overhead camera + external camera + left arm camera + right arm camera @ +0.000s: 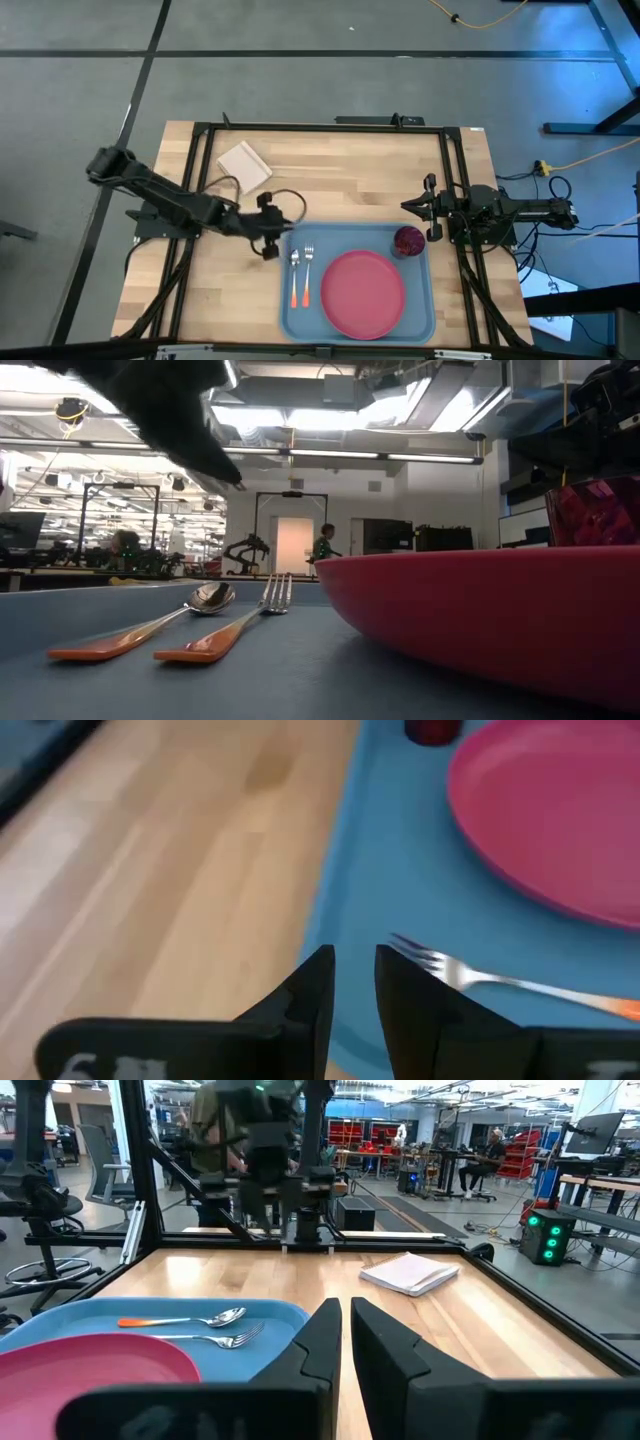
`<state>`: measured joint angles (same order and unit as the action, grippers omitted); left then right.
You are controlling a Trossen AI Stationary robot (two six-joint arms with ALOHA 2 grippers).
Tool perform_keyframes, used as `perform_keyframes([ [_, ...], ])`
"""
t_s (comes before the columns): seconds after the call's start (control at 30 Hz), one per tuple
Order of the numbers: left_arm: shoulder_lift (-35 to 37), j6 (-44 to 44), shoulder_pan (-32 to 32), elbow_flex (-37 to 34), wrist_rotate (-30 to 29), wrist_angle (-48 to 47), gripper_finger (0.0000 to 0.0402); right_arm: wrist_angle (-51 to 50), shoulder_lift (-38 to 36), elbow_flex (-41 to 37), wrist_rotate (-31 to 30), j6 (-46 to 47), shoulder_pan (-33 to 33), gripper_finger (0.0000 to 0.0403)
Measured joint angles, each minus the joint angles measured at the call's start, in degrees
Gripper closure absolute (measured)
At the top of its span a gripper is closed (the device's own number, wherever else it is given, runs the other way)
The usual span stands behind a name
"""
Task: Pick and place plate/cup/fork/spoon on tray
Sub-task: Return to Home Position
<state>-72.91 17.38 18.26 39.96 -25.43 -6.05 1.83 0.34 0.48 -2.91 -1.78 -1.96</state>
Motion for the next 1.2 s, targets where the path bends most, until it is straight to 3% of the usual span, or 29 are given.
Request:
perform_keyframes([
  [0.27, 8.44, -9.11, -7.48, -16.49, 9.91, 20.72, 0.0333, -0.02, 0.02, -0.01, 0.0, 0.0, 0.02, 0.037],
  [0.4, 9.7, -9.51, -10.23, -22.29, 10.47, 30.82, 0.0333, -0.03, 0.02, -0.01, 0.01, -0.01, 0.0, 0.037],
  [0.77, 14.19, -2.4, -16.18, -33.08, 14.06, 40.32, 0.0333, -0.02, 0.02, -0.01, 0.01, 0.0, 0.0, 0.037],
  [0.97, 17.48, -0.48, -14.35, -39.1, 21.1, 48.97, 0.0333, -0.02, 0.02, -0.01, 0.01, 0.0, 0.01, 0.037],
  [1.2, 21.7, -3.65, -13.49, -39.56, 21.93, 46.43, 0.0333, -0.02, 0.02, 0.01, 0.01, 0.0, 0.02, 0.037],
])
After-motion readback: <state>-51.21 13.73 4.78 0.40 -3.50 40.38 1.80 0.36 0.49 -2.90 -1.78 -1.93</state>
